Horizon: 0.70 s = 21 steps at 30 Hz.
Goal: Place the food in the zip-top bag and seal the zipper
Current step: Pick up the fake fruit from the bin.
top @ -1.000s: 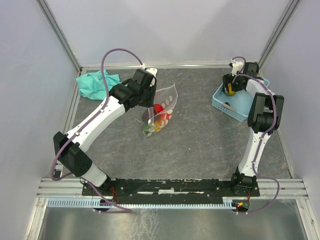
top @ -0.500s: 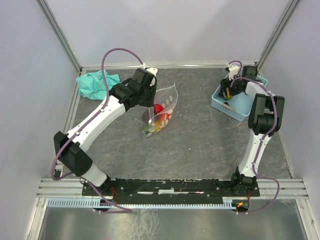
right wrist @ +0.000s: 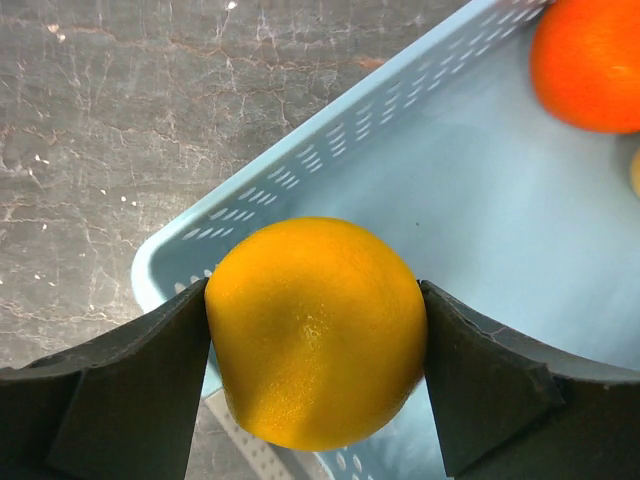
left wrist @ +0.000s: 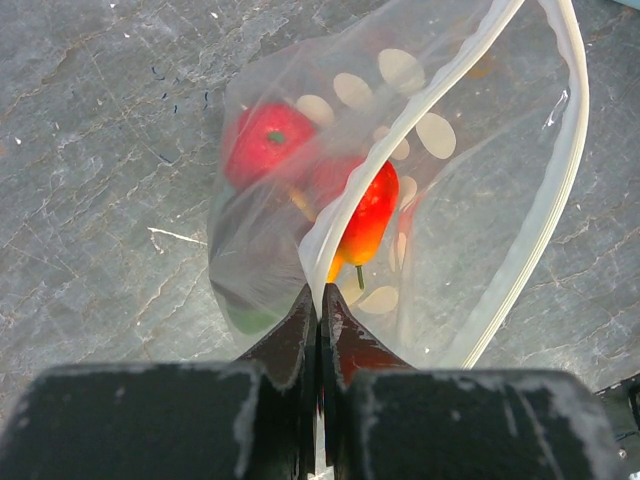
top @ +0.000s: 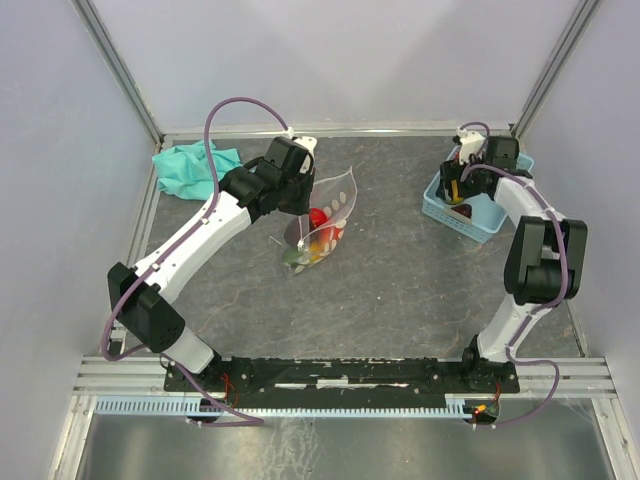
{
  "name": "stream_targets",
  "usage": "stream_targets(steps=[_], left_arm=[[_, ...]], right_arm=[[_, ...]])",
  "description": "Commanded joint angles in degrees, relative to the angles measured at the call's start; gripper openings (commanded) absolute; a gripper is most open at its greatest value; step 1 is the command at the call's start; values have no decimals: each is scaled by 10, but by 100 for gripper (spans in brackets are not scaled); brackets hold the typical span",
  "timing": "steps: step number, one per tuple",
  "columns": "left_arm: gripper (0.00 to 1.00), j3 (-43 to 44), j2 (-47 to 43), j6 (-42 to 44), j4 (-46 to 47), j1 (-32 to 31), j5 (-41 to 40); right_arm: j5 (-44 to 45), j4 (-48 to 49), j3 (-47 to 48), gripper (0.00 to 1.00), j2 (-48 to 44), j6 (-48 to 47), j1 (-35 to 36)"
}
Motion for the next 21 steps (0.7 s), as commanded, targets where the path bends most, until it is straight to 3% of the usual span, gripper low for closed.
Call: stream_targets(steps=[1,12,21], left_arm=[[3,0,-23,37,21,3,19],[3,3,-18,39,30,3,32],[3,3,-17,34,33,3,33]], right_arm=[[47,33,-18,62,-80,41,13],[68,32,-45,62,-218,132,125],[33,93,-85,62,-312,196,234]])
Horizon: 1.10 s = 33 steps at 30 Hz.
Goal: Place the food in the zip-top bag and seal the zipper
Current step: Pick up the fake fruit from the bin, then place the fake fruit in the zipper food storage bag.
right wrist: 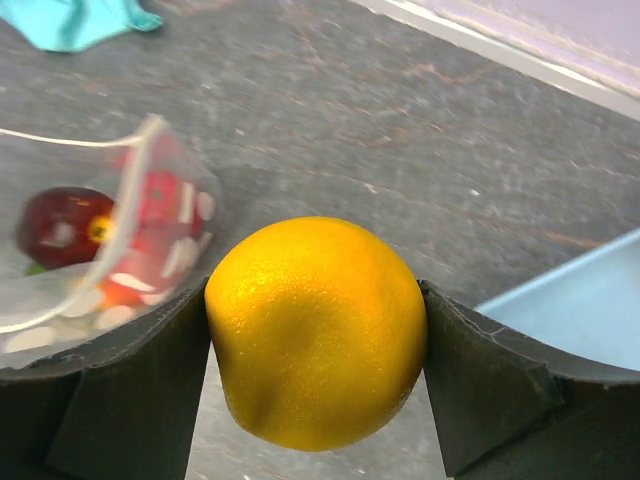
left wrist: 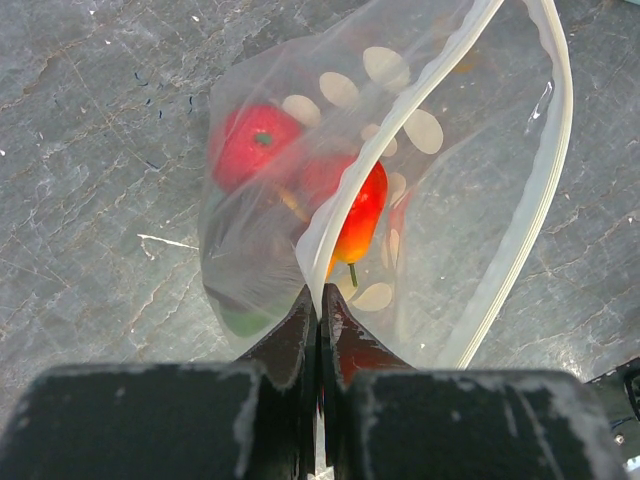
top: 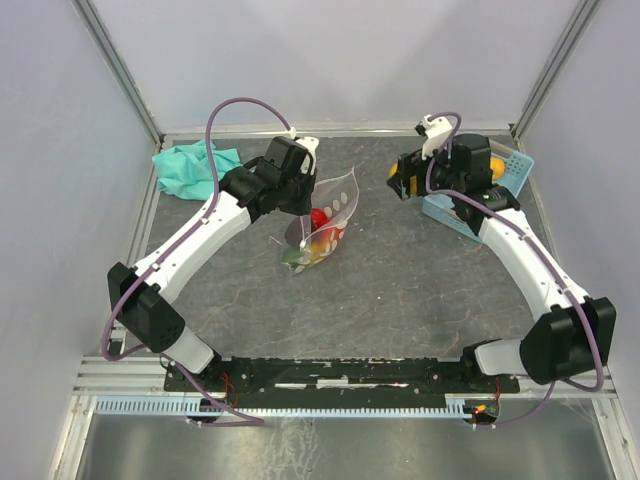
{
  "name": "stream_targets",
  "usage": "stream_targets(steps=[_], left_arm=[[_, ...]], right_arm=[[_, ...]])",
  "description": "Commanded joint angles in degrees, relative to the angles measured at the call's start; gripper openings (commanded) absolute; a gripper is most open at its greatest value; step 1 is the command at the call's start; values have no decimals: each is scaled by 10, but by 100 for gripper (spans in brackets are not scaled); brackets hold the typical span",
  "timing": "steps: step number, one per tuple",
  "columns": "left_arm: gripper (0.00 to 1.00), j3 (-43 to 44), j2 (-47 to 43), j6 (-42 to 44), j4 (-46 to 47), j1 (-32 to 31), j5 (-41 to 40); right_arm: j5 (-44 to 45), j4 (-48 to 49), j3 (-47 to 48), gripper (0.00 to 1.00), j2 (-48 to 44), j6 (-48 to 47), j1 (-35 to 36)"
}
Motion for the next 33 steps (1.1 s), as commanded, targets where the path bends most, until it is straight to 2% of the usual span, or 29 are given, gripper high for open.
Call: stream_targets(steps=[1,6,13,27,33], left_arm=[[3,5,-17,18,28,1,8],[3,4,-16,15,31,1,12],[3,-1,-24,7,34,1,12],[3,-12,-36,-3,36,1,22],[3,-11,-31,-5,39,1,37]], right_arm=[[-27,77,-18,62,-45,60,42],[-56,169,-42,62,-56,100,109],[-76,291,-57,63,-15,136,179],[-32,341,-73,68,97,129,202],[2,330,-50,74,127,136,204]])
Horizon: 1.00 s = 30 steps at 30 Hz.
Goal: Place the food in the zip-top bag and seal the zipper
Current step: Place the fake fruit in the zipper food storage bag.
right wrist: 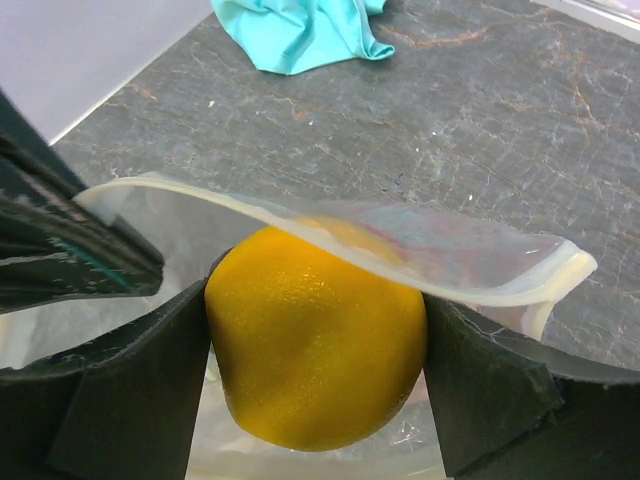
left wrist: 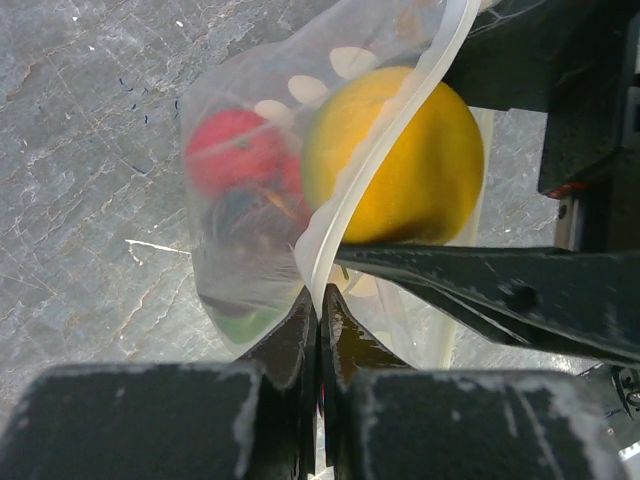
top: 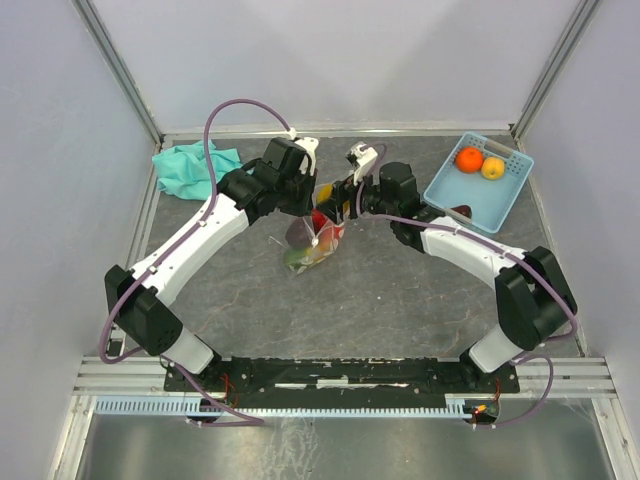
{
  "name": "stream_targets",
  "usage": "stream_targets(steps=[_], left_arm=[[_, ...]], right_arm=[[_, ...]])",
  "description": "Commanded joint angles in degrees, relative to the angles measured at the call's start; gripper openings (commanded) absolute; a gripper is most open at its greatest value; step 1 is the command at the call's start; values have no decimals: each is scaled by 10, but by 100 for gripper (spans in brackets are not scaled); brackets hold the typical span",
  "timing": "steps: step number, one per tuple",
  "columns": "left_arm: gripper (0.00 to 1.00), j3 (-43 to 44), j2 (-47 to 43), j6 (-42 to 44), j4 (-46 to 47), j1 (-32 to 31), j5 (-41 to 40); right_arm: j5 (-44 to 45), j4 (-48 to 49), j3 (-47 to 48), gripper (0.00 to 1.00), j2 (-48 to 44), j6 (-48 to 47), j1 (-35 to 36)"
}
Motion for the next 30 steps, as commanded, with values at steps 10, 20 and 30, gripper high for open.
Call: stream_targets(steps=[10,20,30], left_arm=[[3,-7,-18,-12,29,1,27],[3,-15,-26,-12,30,1,16],[3,-20,-34,-4,24,1,-5]], right_arm=[[80,13,68,99,30,43,9],[95,-48,80,99,-25,37,9],[133,-242,103,99,-120,-53,-5]])
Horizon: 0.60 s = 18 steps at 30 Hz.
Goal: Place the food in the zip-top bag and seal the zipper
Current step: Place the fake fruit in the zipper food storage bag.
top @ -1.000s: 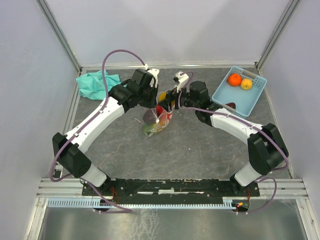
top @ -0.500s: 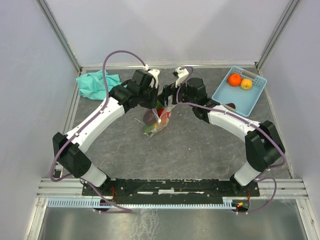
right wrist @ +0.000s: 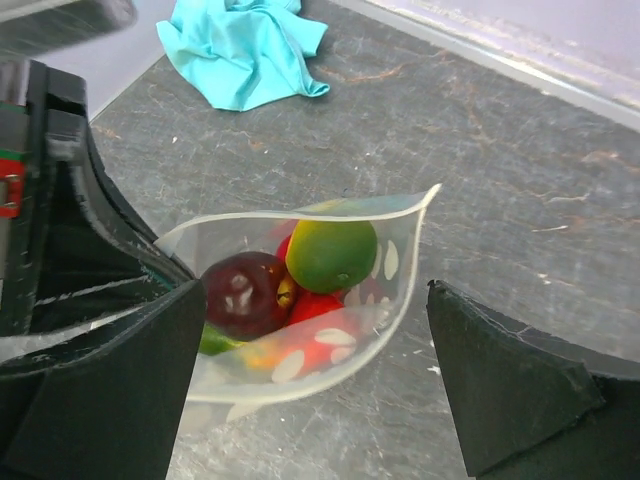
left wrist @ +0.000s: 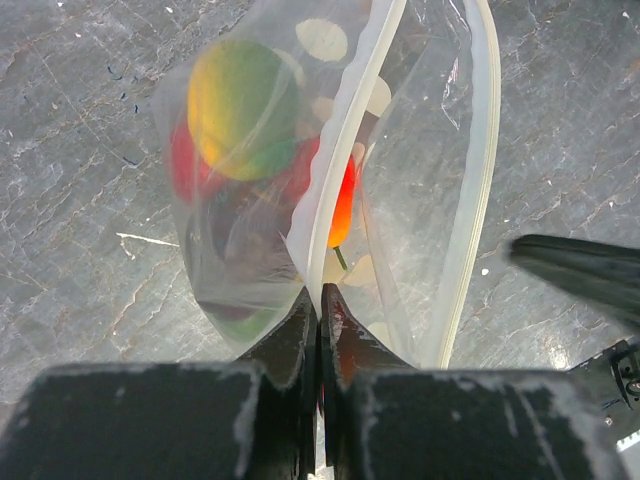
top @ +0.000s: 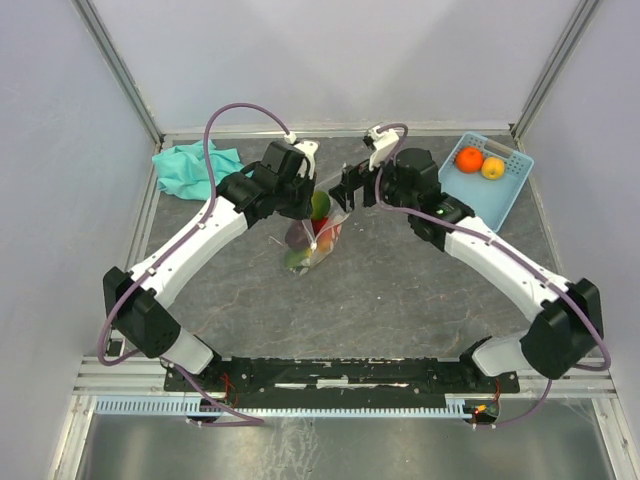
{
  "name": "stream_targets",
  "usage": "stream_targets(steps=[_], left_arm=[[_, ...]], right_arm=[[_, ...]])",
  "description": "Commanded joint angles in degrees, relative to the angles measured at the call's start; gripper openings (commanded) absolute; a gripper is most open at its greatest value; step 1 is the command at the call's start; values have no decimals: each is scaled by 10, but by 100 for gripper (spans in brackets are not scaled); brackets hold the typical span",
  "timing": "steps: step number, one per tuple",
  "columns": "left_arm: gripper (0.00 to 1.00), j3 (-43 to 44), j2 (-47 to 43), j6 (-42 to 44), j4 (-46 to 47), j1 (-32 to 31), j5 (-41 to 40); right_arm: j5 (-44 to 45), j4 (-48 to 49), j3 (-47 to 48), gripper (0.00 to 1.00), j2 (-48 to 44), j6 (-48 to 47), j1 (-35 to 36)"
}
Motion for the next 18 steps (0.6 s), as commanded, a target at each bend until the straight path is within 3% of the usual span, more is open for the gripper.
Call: stream_targets(steps=[1,8,18], left_arm=[[3,2,-27,-2,14,1,-17],[3,-2,-33,5,10,1,-29],[3,0,-32,12,8,1,-30]], right_arm=[[33,-117,42,99,-41,-58,-15],[43,-251,55,99,-35,-99,-100],[72,-289,72,99,66,-122,-243]])
